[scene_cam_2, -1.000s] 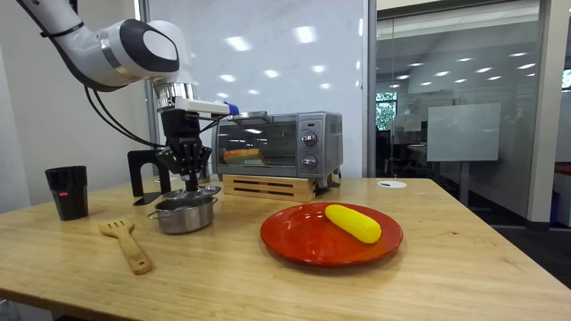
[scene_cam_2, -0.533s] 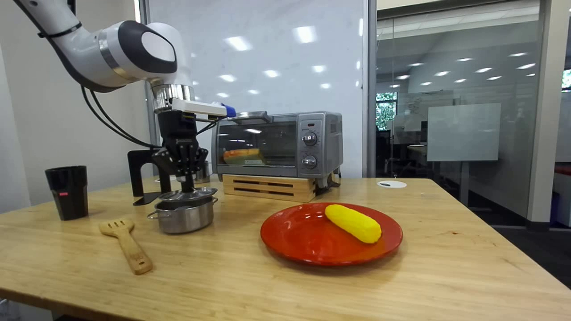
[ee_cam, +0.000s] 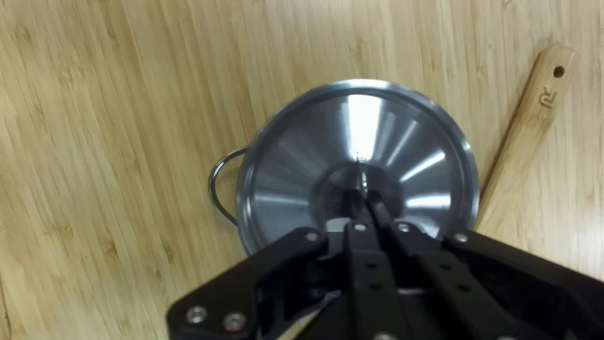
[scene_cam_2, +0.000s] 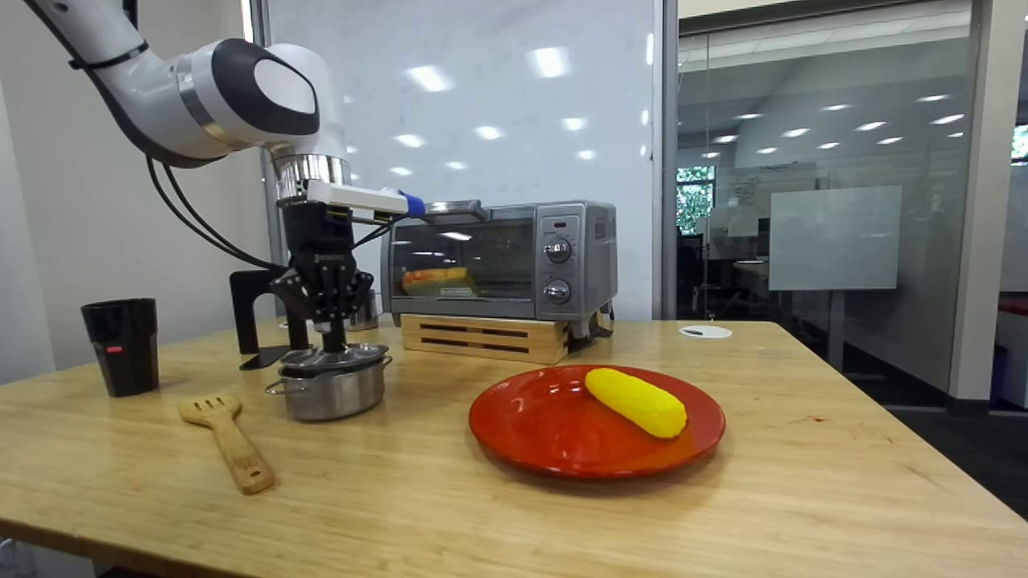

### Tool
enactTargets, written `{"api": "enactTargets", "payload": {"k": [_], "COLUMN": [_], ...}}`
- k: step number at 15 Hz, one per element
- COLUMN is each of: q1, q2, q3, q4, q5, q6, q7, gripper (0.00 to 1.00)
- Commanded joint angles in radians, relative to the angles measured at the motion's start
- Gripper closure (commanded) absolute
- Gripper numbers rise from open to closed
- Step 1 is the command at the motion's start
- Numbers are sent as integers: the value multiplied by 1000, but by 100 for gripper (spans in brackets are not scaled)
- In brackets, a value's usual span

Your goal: Place the salt shaker in the pot then close the pot

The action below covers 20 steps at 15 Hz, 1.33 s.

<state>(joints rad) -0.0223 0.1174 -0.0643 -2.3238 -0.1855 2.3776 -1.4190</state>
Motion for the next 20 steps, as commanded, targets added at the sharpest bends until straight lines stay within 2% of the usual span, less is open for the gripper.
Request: {"api": "enactTargets", "payload": {"k": [1,20], "q1": [-25,-18], "q2": [6,11], "q3": [17,38], "q4": [-10,-7], "q5": [24,23], "q6": [2,23], "q7": [-25,-30], "gripper": [99,99]}}
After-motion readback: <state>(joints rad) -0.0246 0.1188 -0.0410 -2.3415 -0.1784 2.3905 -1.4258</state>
